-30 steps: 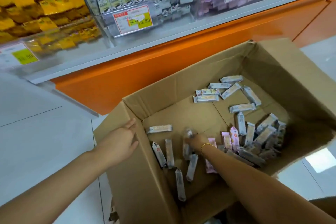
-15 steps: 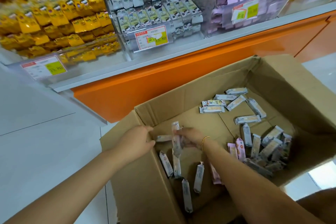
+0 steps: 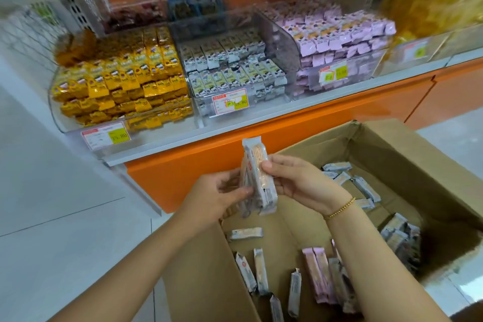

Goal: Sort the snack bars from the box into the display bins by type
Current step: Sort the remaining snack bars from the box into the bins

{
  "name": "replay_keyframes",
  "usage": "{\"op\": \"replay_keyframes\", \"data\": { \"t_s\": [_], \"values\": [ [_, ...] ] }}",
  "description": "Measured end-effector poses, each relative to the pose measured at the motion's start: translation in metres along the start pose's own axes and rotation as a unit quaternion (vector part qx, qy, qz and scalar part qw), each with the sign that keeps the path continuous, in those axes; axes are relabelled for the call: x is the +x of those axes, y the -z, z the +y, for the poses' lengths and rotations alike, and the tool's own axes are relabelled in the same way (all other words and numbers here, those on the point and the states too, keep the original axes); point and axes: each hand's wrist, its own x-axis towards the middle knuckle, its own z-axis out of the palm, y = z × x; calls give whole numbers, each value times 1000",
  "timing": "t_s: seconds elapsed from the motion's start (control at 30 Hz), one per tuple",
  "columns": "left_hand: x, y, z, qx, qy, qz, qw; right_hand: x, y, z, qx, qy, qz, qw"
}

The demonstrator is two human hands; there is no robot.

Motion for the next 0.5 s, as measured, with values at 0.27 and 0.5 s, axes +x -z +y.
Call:
{"op": "replay_keyframes", "data": {
  "t_s": [0.27, 0.5],
  "values": [
    [2, 16, 12, -300, 115, -35, 946, -34, -8, -25, -137, 15, 155, 978],
    [-1, 5, 13, -427, 127, -116, 888, -32, -30, -18, -262, 92, 355, 892]
  ]
}}
